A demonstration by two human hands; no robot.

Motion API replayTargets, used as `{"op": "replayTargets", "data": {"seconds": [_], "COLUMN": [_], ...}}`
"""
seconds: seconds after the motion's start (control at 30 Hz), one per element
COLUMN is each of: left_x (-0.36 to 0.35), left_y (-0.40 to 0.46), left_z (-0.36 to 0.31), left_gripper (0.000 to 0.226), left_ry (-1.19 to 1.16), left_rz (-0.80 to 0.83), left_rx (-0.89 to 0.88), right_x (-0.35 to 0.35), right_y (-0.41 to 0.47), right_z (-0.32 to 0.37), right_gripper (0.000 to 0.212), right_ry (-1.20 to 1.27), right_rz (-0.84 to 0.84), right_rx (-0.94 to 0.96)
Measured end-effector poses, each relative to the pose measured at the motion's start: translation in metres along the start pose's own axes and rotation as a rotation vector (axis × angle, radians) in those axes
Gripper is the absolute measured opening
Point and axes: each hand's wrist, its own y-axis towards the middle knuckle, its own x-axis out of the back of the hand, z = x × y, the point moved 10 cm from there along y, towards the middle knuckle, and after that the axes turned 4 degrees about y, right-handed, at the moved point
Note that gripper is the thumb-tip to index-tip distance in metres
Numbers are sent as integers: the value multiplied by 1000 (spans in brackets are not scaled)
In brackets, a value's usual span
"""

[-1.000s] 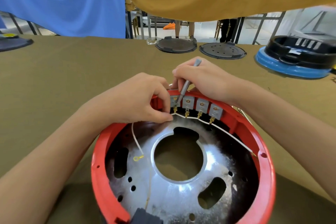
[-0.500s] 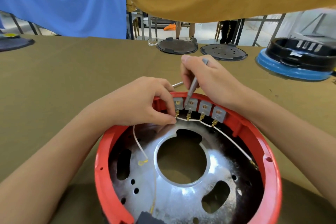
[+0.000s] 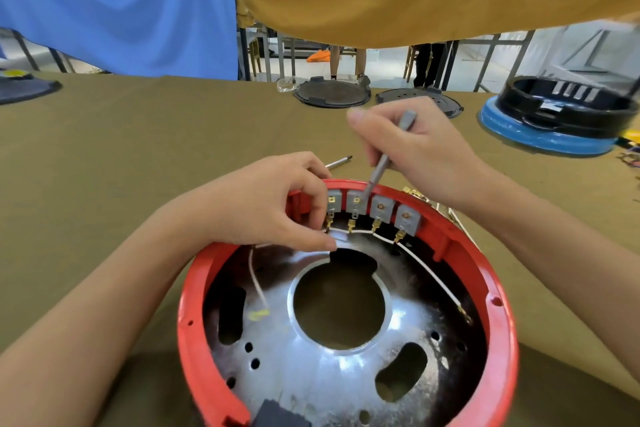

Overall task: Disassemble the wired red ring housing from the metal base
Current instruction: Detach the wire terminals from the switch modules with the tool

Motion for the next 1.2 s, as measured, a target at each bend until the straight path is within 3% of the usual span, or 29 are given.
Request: {"op": "replayTargets", "data": {"seconds": [0.17, 0.33, 0.6, 0.9, 1.2], "left_x": [0, 5, -18, -20, -23], "left_y": [3, 16, 28, 27, 25], "left_z": [-16, -34, -36, -33, -34], "left_gripper": [14, 21, 13, 7, 5], "left_ry": [64, 174, 151, 82, 82], "left_rz": [68, 129, 149, 121, 135], "left_rx": [-75, -134, -166, -157, -154], "right_x": [17, 14, 6, 5, 5], "right_y": [-26, -39, -43, -38, -41], "right_z": [12, 15, 13, -24, -52], "right_gripper": [49, 47, 42, 51, 58], "right_ry": [-109, -268, -358, -57, 30], "right_rz": [-21, -32, 23, -16, -72], "right_rx": [47, 98, 121, -211, -507]}}
